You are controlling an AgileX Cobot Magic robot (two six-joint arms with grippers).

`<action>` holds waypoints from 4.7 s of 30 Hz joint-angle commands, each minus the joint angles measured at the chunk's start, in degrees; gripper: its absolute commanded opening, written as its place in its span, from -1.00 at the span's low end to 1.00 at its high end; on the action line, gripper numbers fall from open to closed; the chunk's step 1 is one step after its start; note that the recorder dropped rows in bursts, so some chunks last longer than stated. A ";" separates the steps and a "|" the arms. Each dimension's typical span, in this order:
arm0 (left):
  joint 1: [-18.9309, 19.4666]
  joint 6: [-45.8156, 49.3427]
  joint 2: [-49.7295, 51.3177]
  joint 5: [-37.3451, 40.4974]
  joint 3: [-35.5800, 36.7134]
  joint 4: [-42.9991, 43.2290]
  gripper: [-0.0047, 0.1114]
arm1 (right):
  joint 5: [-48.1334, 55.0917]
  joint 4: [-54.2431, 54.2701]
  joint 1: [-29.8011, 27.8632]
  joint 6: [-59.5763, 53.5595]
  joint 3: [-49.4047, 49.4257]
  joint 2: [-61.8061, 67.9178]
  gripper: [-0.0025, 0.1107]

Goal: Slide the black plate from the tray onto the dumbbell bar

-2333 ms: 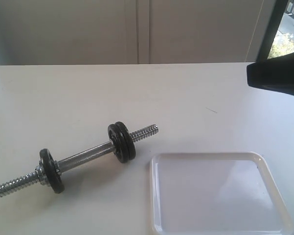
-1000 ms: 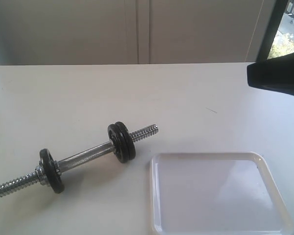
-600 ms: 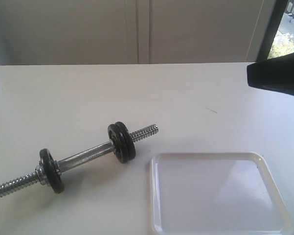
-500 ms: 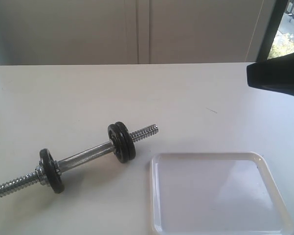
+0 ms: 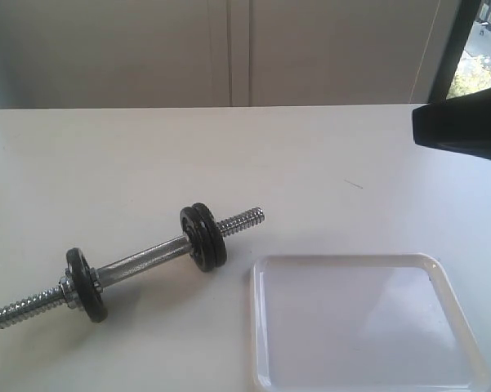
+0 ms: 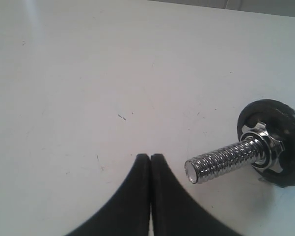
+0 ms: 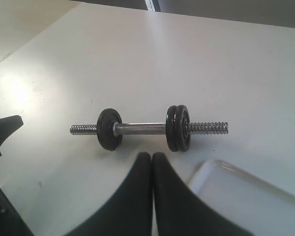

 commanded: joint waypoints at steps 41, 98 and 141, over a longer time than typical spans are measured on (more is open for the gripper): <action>0.13 -0.32 -0.29 -0.30 0.20 -0.61 -0.92 | -24.24 -30.55 -4.20 22.69 22.81 -45.03 -0.96; 0.13 -0.32 -0.29 -0.30 0.20 -0.61 -0.92 | -37.81 -48.65 -1.69 37.42 52.08 -45.07 -0.96; 1.82 -0.32 -0.29 -0.28 0.20 -0.38 -0.92 | -37.66 -48.65 -1.69 37.42 52.08 -45.07 -0.96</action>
